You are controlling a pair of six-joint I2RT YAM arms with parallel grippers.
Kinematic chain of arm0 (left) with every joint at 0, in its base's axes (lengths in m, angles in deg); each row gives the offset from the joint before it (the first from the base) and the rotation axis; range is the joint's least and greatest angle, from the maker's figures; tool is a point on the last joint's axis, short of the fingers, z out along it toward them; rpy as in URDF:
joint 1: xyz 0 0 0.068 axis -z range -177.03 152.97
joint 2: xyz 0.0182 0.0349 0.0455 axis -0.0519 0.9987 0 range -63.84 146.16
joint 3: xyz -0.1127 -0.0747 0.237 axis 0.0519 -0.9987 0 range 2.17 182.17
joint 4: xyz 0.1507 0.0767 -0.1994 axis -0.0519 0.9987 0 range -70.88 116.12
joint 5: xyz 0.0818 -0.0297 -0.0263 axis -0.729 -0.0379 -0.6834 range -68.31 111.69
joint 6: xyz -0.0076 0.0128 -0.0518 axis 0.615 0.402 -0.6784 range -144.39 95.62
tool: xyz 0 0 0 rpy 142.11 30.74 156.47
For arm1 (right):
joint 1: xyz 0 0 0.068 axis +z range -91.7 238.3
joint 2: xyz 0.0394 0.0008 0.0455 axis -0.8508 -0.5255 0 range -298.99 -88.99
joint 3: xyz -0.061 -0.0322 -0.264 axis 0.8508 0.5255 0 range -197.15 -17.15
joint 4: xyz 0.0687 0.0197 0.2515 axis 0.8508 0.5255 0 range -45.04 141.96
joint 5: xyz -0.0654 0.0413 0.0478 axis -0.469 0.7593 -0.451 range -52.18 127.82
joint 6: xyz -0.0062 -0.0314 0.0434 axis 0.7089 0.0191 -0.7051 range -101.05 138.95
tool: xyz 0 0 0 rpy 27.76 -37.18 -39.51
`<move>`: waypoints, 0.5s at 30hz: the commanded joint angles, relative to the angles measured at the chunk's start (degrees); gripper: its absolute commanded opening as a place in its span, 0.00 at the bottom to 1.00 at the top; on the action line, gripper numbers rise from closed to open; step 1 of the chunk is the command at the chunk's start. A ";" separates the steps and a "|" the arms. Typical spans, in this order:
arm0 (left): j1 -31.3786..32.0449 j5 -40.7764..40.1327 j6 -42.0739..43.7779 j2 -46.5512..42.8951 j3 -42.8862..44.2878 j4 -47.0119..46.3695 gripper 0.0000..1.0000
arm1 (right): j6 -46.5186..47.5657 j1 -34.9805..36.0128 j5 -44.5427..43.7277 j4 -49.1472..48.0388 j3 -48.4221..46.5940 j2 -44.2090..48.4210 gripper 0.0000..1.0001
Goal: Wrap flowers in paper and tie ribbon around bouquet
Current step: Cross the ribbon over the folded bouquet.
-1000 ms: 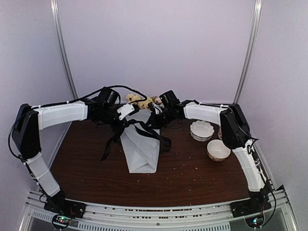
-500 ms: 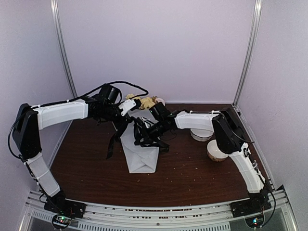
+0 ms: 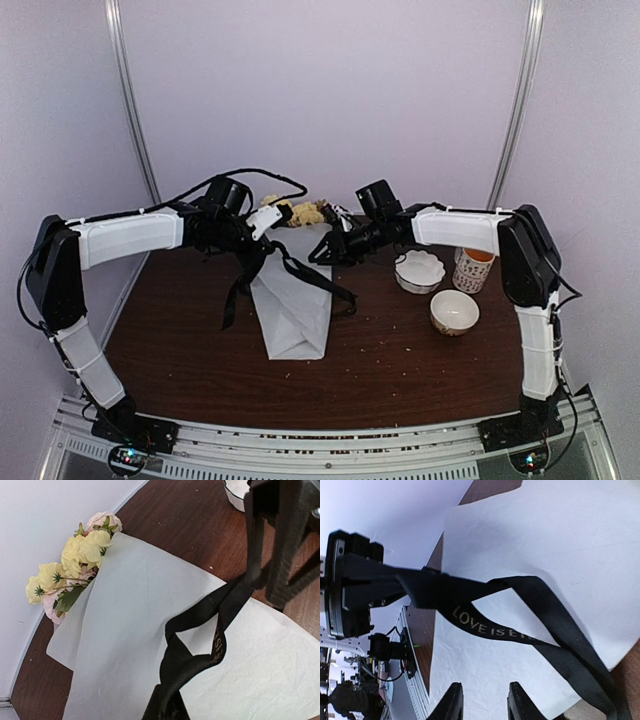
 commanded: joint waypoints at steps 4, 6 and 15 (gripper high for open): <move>0.19 0.35 -0.38 0.05 -0.65 -2.03 0.00 | 4.27 -0.47 -16.42 9.21 -7.59 -4.14 0.41; 0.19 0.42 -0.37 0.17 -0.66 -2.03 0.00 | 4.48 -0.40 -17.37 11.36 -12.26 -7.24 0.41; 0.21 4.21 -1.06 -0.08 -0.36 -2.20 0.00 | 3.84 4.09 -12.06 15.55 -24.41 -17.98 0.37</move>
